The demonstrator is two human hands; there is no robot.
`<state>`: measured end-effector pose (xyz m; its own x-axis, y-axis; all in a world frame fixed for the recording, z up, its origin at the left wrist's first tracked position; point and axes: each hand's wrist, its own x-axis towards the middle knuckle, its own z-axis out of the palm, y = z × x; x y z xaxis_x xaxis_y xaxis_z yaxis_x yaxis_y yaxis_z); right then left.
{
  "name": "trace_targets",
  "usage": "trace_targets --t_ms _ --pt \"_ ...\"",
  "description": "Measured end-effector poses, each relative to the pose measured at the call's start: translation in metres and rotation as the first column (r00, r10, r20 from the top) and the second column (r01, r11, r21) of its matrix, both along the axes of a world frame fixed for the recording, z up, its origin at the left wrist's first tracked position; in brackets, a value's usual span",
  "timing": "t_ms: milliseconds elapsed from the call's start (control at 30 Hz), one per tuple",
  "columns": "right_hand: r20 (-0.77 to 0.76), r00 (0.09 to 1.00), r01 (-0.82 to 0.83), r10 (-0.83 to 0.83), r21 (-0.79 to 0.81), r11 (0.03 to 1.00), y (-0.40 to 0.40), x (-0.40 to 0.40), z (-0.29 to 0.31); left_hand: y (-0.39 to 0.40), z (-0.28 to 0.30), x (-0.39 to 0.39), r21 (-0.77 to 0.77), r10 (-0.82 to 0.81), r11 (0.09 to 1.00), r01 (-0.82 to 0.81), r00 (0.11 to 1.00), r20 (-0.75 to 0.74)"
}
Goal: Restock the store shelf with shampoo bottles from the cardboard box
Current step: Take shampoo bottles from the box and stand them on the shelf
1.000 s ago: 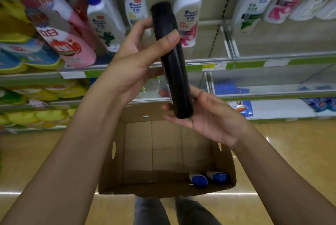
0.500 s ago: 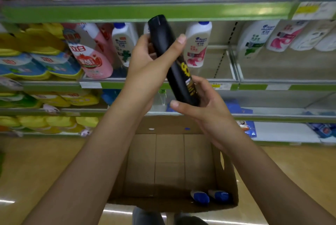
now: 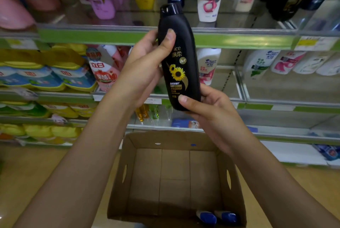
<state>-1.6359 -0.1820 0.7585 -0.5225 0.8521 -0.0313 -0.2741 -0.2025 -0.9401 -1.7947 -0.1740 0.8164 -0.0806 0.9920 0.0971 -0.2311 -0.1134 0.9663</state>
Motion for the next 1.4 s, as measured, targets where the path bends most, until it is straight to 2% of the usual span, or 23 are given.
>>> trace_targets --t_ms 133,567,833,1167,1400 --pt "0.039 0.998 0.042 -0.044 0.050 0.998 -0.002 -0.014 0.008 -0.002 0.010 -0.016 0.036 -0.007 0.999 0.009 0.998 -0.064" --pt "0.118 0.992 0.037 -0.044 0.066 0.997 0.007 -0.076 0.034 0.003 0.045 -0.068 0.116 0.054 0.993 -0.037 0.988 -0.147" --pt "0.092 0.977 0.183 -0.195 0.118 0.976 0.013 -0.093 0.050 0.021 0.067 -0.082 0.156 0.022 0.988 0.018 0.968 -0.248" --pt "0.095 0.929 0.346 -0.359 0.128 0.929 0.004 -0.061 0.063 0.046 0.082 -0.052 0.193 -0.125 0.960 0.204 0.926 -0.356" --pt "0.116 0.898 0.399 -0.424 0.189 0.897 0.018 0.008 0.071 0.062 0.095 0.018 0.264 -0.153 0.922 0.284 0.892 -0.425"
